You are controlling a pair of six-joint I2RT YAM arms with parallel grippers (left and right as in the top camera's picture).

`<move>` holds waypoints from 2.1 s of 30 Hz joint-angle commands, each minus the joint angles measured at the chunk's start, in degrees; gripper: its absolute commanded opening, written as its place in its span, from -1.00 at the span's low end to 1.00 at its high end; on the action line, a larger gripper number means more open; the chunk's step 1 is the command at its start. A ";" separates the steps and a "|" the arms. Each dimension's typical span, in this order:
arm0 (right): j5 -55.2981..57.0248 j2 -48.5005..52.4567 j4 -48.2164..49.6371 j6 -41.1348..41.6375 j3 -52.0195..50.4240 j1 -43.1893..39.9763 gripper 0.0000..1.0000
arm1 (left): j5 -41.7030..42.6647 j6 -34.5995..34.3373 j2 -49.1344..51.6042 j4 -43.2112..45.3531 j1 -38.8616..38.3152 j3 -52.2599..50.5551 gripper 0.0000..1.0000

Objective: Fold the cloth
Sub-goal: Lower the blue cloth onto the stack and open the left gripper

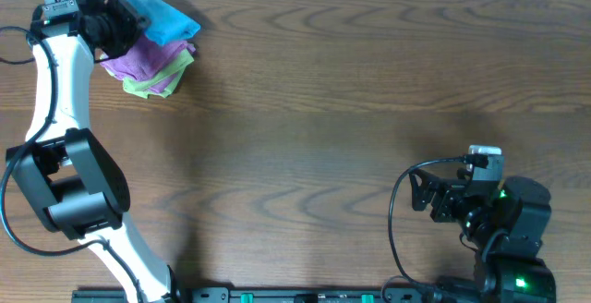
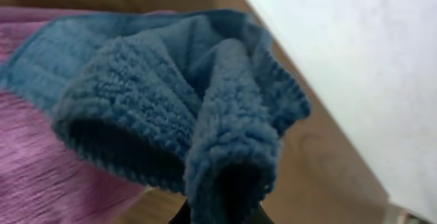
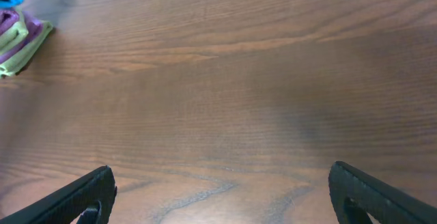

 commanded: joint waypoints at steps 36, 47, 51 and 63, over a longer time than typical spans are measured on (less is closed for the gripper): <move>-0.37 -0.26 -0.04 0.63 -0.17 -0.57 0.98 | -24.79 8.63 -0.28 -8.52 0.33 1.22 0.17; -0.37 -0.26 -0.04 0.63 -0.17 -0.57 0.99 | -26.01 8.66 -0.39 -9.20 1.07 1.40 0.91; -0.37 -0.26 -0.04 0.63 -0.17 -0.57 0.99 | -25.99 8.66 -1.03 -9.35 1.44 1.40 0.91; -0.37 -0.26 -0.04 0.63 -0.17 -0.57 0.98 | -22.77 9.14 -6.67 -12.35 1.88 1.40 0.91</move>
